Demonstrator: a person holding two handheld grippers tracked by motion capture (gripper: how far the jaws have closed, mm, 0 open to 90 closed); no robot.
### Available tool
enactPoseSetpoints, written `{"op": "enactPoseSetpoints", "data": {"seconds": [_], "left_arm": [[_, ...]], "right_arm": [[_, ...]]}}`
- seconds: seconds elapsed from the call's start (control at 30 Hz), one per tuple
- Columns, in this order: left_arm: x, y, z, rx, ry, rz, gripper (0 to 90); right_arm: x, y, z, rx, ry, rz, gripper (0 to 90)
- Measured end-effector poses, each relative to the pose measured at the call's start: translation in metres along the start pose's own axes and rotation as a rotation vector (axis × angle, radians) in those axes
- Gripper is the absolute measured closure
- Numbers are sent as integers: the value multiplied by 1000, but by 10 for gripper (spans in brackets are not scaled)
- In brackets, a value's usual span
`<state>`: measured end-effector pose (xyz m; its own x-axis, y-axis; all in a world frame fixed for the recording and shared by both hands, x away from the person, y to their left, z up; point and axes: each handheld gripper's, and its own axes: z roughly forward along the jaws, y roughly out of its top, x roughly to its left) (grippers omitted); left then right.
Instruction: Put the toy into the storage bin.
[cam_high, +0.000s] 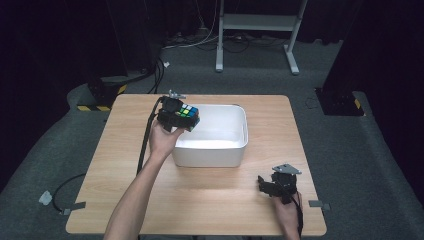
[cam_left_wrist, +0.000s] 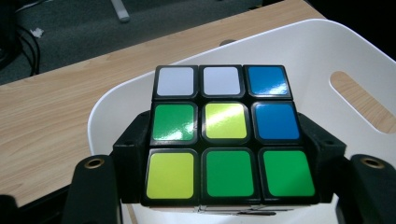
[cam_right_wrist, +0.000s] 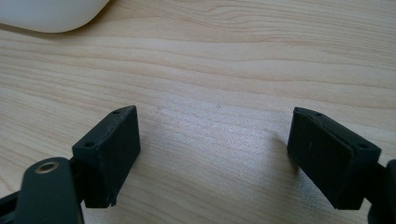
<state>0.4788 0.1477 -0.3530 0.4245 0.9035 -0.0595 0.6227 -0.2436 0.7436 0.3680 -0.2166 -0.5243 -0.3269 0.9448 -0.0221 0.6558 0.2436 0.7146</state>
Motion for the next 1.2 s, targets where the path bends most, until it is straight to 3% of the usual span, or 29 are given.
{"op": "enactPoseSetpoints", "data": {"seconds": [0.37, 0.93, 1.2], "left_arm": [[-1, 4, 12, 18, 9, -11, 337], [-24, 16, 30, 38, -33, 1, 337], [-33, 22, 35, 59, -27, 11, 337]], "right_arm": [[0, 0, 0, 0, 0, 1, 170], [0, 0, 0, 1, 5, -1, 171], [0, 0, 0, 1, 6, -2, 171]]}}
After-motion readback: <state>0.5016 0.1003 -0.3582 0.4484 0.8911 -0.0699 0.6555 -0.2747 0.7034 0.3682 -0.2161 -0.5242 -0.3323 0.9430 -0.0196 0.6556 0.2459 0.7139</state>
